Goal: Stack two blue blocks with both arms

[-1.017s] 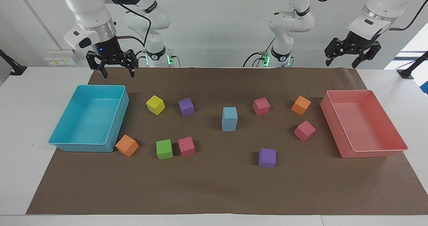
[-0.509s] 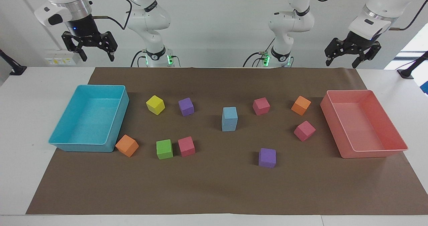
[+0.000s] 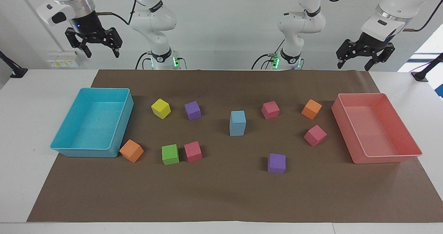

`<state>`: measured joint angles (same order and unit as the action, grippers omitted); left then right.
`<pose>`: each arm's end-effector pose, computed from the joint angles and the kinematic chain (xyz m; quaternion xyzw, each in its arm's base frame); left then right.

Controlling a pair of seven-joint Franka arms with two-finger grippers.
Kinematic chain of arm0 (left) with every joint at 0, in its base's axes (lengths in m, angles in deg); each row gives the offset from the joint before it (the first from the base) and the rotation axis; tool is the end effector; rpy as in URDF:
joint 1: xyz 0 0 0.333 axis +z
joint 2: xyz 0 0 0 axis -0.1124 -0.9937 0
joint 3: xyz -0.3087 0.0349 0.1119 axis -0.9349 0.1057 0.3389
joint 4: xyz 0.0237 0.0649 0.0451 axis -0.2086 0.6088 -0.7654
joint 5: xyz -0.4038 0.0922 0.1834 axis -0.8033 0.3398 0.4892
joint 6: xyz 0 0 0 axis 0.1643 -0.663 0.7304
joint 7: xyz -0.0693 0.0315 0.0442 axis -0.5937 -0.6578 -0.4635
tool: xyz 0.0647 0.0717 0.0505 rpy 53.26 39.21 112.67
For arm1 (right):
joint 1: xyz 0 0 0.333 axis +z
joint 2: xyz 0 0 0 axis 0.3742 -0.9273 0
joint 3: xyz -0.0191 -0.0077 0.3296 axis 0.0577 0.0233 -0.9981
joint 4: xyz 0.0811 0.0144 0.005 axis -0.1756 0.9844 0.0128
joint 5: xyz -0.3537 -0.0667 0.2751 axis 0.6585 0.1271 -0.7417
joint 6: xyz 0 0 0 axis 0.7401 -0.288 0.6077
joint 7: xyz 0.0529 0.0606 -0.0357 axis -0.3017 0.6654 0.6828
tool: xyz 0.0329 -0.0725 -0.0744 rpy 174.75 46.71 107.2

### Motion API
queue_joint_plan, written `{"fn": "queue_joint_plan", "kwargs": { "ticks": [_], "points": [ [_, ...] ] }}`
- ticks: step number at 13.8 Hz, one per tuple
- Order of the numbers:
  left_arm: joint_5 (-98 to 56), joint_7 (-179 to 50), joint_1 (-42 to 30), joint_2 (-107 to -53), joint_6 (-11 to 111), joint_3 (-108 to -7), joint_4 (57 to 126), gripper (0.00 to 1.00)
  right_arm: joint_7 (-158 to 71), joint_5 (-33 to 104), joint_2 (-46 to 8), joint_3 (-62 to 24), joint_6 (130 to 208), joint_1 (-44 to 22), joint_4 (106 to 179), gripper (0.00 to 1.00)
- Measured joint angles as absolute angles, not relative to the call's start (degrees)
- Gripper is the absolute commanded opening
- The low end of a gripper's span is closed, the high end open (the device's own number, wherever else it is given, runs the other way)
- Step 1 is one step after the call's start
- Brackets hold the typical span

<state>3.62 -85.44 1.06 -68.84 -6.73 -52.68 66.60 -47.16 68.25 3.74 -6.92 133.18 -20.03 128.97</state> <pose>0.5911 -0.0390 0.6907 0.9967 -0.0801 -0.0104 0.0080 0.5561 -0.0376 0.6954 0.9998 0.0082 -0.0141 0.0126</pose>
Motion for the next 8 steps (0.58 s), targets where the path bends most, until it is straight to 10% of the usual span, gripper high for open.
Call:
{"fn": "queue_joint_plan", "kwargs": {
  "ticks": [8],
  "points": [
    [3.7, -85.4, 1.2, -68.8, -6.6, -52.7, 66.6, 1.0, -47.2, 68.2, 3.3, -6.9, 134.1, -19.9, 128.8, 1.0]
  ]
}}
